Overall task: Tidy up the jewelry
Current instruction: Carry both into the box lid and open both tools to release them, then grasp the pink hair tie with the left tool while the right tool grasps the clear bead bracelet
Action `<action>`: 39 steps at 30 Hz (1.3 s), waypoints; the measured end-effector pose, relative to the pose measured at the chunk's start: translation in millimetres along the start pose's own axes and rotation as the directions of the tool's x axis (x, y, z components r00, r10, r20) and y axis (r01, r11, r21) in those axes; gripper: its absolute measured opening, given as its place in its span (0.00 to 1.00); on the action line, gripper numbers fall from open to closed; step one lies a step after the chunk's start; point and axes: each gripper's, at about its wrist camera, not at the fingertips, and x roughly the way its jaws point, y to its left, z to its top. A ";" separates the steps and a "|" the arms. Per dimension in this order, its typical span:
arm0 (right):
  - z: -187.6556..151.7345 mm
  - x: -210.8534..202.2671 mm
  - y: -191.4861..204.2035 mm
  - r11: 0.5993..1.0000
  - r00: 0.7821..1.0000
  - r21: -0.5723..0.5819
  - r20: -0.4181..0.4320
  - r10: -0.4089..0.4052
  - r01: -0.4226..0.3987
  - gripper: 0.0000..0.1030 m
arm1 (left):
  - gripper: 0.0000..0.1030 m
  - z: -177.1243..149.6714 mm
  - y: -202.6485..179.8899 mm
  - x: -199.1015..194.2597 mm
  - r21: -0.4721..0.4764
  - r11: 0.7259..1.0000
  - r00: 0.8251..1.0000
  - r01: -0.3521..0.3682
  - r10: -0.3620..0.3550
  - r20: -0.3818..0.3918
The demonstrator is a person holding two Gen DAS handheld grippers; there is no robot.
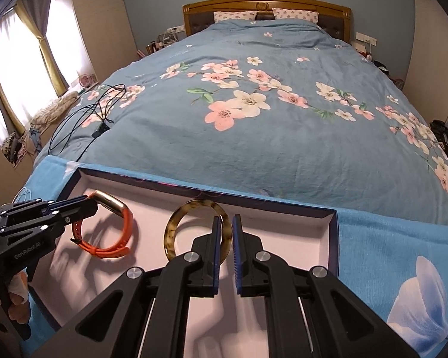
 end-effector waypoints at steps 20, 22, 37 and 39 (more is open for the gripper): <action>-65.5 -118.8 17.6 0.985 0.970 -0.138 0.205 0.134 -0.107 0.39 | 0.48 -31.2 1.4 -93.0 0.066 0.998 0.983 0.022 -0.034 0.181; -85.3 -133.0 21.4 0.977 0.968 -0.175 0.198 0.155 -0.120 0.39 | 0.55 -49.2 -2.2 -112.9 0.106 0.994 0.977 0.025 -0.047 0.209; -180.0 -138.4 17.2 0.981 0.992 -0.159 0.044 0.122 -0.113 0.39 | 0.56 -166.5 -24.6 -157.7 0.255 0.965 0.978 0.059 -0.107 0.177; -185.1 -136.9 14.7 0.983 0.993 -0.150 0.038 0.113 -0.107 0.39 | 0.56 -176.8 -27.5 -159.1 0.278 0.958 0.978 0.071 -0.122 0.170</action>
